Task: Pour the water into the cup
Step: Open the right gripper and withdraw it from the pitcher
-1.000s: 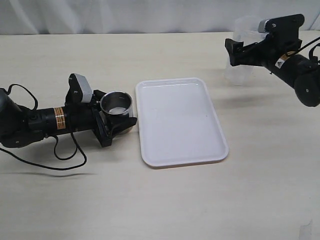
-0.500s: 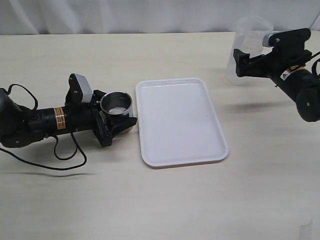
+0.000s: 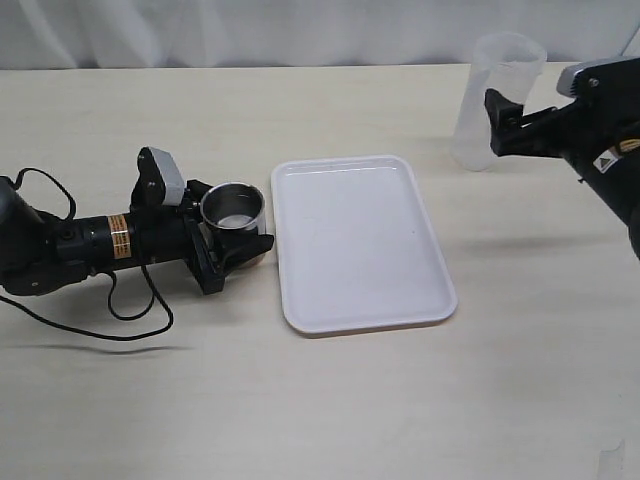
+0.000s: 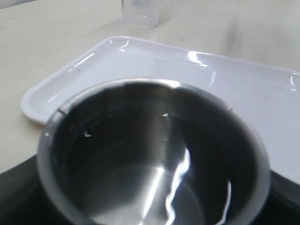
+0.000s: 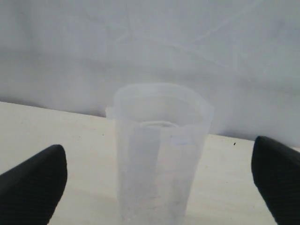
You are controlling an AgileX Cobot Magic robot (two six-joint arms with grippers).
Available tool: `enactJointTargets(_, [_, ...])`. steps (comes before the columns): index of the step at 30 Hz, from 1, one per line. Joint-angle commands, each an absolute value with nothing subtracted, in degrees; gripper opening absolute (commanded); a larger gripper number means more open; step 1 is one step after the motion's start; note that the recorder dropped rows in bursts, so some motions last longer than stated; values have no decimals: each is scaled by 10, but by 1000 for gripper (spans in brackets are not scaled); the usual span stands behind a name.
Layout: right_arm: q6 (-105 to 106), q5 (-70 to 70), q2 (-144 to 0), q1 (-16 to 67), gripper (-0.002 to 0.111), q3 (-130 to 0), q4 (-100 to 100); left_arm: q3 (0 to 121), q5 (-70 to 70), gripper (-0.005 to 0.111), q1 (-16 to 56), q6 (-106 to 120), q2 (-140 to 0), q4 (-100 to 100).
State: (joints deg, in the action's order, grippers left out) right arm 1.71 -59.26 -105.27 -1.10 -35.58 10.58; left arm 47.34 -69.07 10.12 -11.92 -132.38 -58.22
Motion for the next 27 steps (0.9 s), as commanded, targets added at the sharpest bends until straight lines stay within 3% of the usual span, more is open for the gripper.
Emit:
enactJointTargets(1, [14,-597,-970,-15,110,-315,103,476,-700,0,103,-123,-1323,-583])
enactJointTargets(11, [-29,-519,-782,-12,110,-246,114,476,-700,0,103,-117,-1323,-582])
enactJointTargets(20, [-98,-354,-619,-12,110,-221,114,476,-700,0,103,-117,-1320,-582])
enactJointTargets(27, [-98,-326,-495,-12,110,-196,114,476,-700,0,103,-117,-1321,-579])
